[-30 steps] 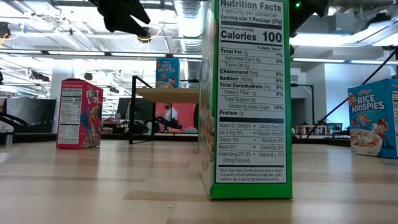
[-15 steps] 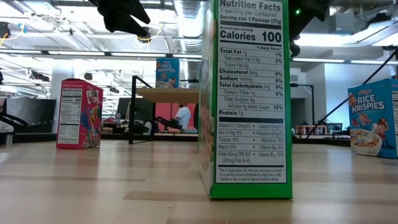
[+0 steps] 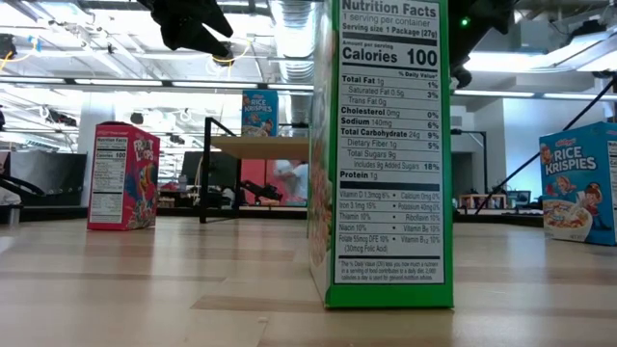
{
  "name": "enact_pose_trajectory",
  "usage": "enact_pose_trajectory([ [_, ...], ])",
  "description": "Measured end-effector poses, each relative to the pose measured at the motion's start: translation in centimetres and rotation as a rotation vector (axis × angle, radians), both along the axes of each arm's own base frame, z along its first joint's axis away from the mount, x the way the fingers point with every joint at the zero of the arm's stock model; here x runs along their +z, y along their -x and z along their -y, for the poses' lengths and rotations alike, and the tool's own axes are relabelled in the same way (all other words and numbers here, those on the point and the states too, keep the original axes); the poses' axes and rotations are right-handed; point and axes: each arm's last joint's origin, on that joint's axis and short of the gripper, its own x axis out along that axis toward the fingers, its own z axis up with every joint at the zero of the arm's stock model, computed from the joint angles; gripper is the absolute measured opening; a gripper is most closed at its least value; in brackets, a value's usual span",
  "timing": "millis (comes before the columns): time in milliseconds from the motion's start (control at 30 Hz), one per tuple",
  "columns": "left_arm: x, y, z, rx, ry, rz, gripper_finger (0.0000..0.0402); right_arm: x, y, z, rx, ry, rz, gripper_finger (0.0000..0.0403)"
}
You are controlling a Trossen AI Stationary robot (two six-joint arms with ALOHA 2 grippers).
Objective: Stack cereal on shelf
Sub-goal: Put the right red cereal box on the shelf aligned with the other red cereal box
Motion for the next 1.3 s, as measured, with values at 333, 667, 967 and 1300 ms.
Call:
enact_pose_trajectory([
  [333,0.0,0.0,0.0,0.0,0.0,0.0,0.0311,2.4,-1.2,-2.9,0.106,-0.027,0.113,0.0172],
  [667,0.0,0.0,0.0,0.0,0.0,0.0,0.0311,4.1,-2.2,-5.1,0.177,-0.051,0.315,0.0153],
  [967,0.0,0.0,0.0,0.0,0.0,0.0,0.0311,6.7,-3.3,-5.2,0.283,0.04,0.455,0.0133],
  [1300,0.0,0.0,0.0,0.0,0.0,0.001,0.0311,10.5,-3.7,-4.0,0.263,0.113,0.521,0.0141],
])
